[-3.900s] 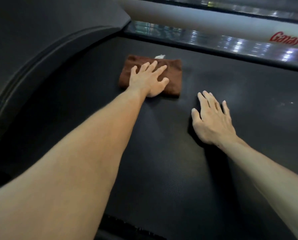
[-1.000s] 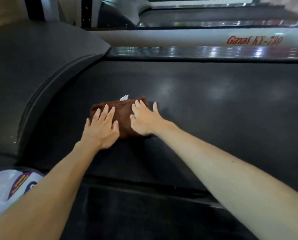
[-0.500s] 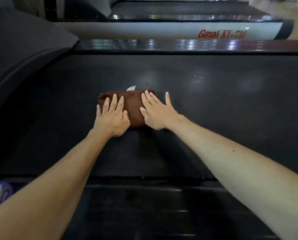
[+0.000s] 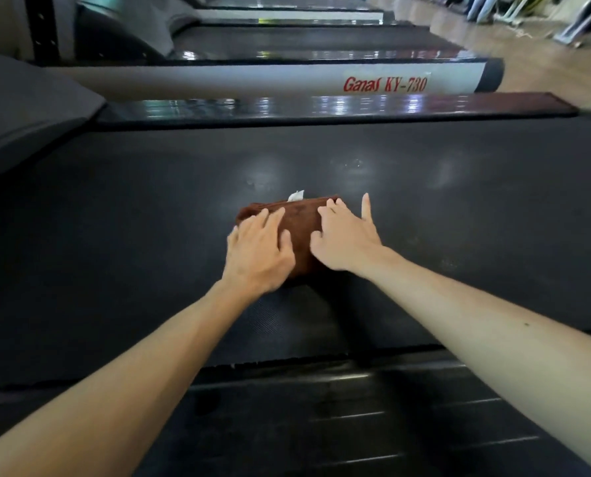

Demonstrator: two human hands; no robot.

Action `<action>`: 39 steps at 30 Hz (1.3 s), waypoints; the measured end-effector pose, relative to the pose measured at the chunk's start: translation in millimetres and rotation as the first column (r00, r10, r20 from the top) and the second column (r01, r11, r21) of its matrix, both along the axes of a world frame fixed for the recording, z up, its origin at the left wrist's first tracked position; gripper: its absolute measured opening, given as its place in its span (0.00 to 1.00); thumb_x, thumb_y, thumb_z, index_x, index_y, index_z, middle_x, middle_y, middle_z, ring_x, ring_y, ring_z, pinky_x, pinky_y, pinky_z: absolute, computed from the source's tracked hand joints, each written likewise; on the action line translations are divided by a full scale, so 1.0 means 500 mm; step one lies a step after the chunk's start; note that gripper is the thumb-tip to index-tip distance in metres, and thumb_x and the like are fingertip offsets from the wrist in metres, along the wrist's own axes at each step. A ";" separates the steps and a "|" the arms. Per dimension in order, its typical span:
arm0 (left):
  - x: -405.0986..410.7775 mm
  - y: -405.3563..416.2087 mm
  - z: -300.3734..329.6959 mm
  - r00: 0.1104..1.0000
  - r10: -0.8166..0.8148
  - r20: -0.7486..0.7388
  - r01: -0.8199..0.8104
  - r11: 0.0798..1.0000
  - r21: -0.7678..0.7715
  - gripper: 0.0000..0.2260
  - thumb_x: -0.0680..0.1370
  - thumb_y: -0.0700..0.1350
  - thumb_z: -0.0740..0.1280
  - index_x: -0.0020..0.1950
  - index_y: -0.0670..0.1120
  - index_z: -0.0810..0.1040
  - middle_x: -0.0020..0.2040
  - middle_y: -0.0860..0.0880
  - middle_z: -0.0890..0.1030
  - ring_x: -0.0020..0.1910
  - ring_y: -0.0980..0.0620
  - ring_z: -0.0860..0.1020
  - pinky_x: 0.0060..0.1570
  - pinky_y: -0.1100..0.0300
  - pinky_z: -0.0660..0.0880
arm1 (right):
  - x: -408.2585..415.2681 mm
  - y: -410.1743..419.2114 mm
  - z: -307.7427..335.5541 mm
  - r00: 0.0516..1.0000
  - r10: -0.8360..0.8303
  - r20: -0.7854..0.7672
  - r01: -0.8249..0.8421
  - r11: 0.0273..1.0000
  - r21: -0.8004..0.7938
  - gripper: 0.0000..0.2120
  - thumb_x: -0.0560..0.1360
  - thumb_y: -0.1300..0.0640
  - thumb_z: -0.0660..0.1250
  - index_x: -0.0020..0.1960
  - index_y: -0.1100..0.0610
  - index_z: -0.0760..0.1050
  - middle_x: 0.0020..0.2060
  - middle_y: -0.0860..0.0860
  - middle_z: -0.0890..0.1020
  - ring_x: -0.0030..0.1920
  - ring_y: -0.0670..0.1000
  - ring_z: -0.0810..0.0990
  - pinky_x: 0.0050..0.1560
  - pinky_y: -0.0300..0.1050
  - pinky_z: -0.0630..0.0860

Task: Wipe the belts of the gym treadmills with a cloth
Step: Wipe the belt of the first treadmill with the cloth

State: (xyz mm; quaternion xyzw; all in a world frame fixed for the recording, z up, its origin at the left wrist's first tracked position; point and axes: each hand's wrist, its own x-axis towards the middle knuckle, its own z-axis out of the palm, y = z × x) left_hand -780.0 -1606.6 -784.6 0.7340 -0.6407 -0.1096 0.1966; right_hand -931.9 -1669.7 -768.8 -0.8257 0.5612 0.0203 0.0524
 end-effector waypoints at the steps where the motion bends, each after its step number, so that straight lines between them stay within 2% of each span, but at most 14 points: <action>1: 0.019 0.000 0.000 1.000 0.011 0.016 -0.010 0.995 -0.099 0.24 0.84 0.53 0.53 0.80 0.51 0.66 0.80 0.44 0.66 0.78 0.44 0.63 0.77 0.46 0.56 | 0.025 0.005 0.007 0.996 -0.082 0.022 0.082 0.996 0.031 0.29 0.81 0.49 0.54 0.78 0.63 0.64 0.82 0.60 0.59 0.84 0.56 0.50 0.79 0.67 0.34; 3: 0.066 -0.002 -0.003 0.997 0.064 0.048 -0.052 0.974 -0.220 0.26 0.81 0.54 0.52 0.77 0.52 0.71 0.77 0.44 0.70 0.76 0.45 0.68 0.76 0.45 0.60 | 0.074 0.011 0.014 0.975 -0.213 0.060 0.206 0.972 0.112 0.36 0.80 0.45 0.55 0.80 0.66 0.59 0.82 0.64 0.54 0.84 0.61 0.46 0.80 0.65 0.36; 4: 0.095 -0.003 -0.005 0.994 0.101 0.049 -0.088 0.970 -0.227 0.26 0.81 0.54 0.52 0.77 0.52 0.71 0.77 0.44 0.70 0.77 0.46 0.67 0.77 0.44 0.60 | 0.096 0.013 0.011 0.961 -0.264 0.088 0.249 0.957 0.148 0.40 0.81 0.41 0.55 0.82 0.68 0.54 0.82 0.66 0.50 0.83 0.63 0.45 0.80 0.65 0.37; 6: 0.151 -0.007 -0.015 0.981 0.190 0.042 -0.182 0.973 -0.139 0.24 0.84 0.53 0.52 0.79 0.52 0.67 0.80 0.46 0.66 0.80 0.46 0.62 0.78 0.43 0.55 | 0.133 0.009 -0.010 0.926 -0.350 0.141 0.318 0.926 0.205 0.49 0.80 0.33 0.53 0.82 0.70 0.44 0.82 0.68 0.44 0.83 0.66 0.40 0.80 0.65 0.36; 8: 0.209 -0.006 -0.023 0.961 0.257 0.100 -0.253 0.966 -0.051 0.23 0.85 0.53 0.53 0.81 0.52 0.63 0.82 0.46 0.61 0.81 0.46 0.57 0.79 0.41 0.50 | 0.155 0.001 -0.037 0.911 -0.380 0.164 0.348 0.917 0.193 0.54 0.79 0.28 0.51 0.81 0.71 0.39 0.81 0.69 0.40 0.82 0.67 0.35 0.79 0.66 0.34; 12: 0.319 0.008 -0.040 0.926 0.325 0.195 -0.336 0.942 0.026 0.24 0.85 0.55 0.54 0.82 0.53 0.62 0.83 0.46 0.59 0.82 0.45 0.54 0.78 0.38 0.48 | 0.173 -0.050 -0.059 0.924 -0.327 0.197 0.321 0.945 0.062 0.54 0.78 0.27 0.50 0.82 0.70 0.41 0.82 0.68 0.42 0.82 0.66 0.38 0.80 0.66 0.37; 15: 0.347 0.008 -0.056 0.914 0.330 0.237 -0.362 0.926 0.105 0.26 0.84 0.59 0.53 0.83 0.55 0.59 0.84 0.46 0.56 0.82 0.46 0.52 0.79 0.38 0.49 | 0.180 -0.103 -0.064 0.949 -0.250 0.193 0.250 0.968 0.021 0.54 0.77 0.26 0.50 0.83 0.68 0.43 0.82 0.66 0.45 0.83 0.64 0.40 0.81 0.65 0.38; 17: 0.337 0.014 -0.060 0.914 0.317 0.254 -0.350 0.932 0.098 0.27 0.84 0.60 0.55 0.83 0.56 0.58 0.84 0.47 0.54 0.82 0.46 0.52 0.78 0.39 0.50 | 0.176 -0.109 -0.070 0.959 -0.223 0.177 0.230 0.973 -0.018 0.54 0.77 0.25 0.50 0.83 0.68 0.43 0.83 0.66 0.46 0.83 0.63 0.41 0.81 0.64 0.39; 21: 0.340 0.011 -0.064 0.911 0.339 0.236 -0.368 0.925 0.090 0.27 0.83 0.61 0.56 0.82 0.59 0.57 0.84 0.49 0.54 0.82 0.47 0.51 0.77 0.39 0.52 | 0.181 -0.126 -0.079 0.972 -0.199 0.126 0.205 0.978 -0.033 0.55 0.76 0.23 0.48 0.83 0.66 0.43 0.83 0.64 0.46 0.83 0.62 0.41 0.82 0.63 0.40; 27: 0.335 0.012 -0.063 0.915 0.344 0.212 -0.366 0.928 0.072 0.30 0.79 0.64 0.53 0.81 0.59 0.59 0.83 0.50 0.55 0.81 0.46 0.54 0.74 0.38 0.55 | 0.179 -0.154 -0.074 0.997 -0.047 0.067 0.050 0.998 -0.047 0.55 0.74 0.21 0.45 0.84 0.61 0.43 0.84 0.60 0.45 0.84 0.58 0.42 0.82 0.61 0.42; 32: 0.329 0.010 -0.054 0.916 0.352 0.192 -0.375 0.922 0.096 0.30 0.79 0.62 0.55 0.81 0.59 0.60 0.83 0.50 0.55 0.81 0.46 0.54 0.73 0.37 0.56 | 0.183 -0.148 -0.067 0.997 -0.052 0.062 0.055 0.997 -0.055 0.54 0.74 0.22 0.45 0.84 0.60 0.43 0.84 0.58 0.45 0.84 0.57 0.43 0.83 0.60 0.44; 39: 0.328 0.003 -0.031 0.914 0.366 0.175 -0.394 0.904 0.169 0.31 0.77 0.61 0.57 0.81 0.58 0.61 0.83 0.51 0.54 0.82 0.46 0.53 0.74 0.38 0.57 | 0.185 -0.141 -0.053 0.994 -0.066 0.092 0.069 0.997 -0.032 0.52 0.75 0.25 0.49 0.85 0.60 0.45 0.84 0.58 0.46 0.84 0.56 0.42 0.82 0.61 0.43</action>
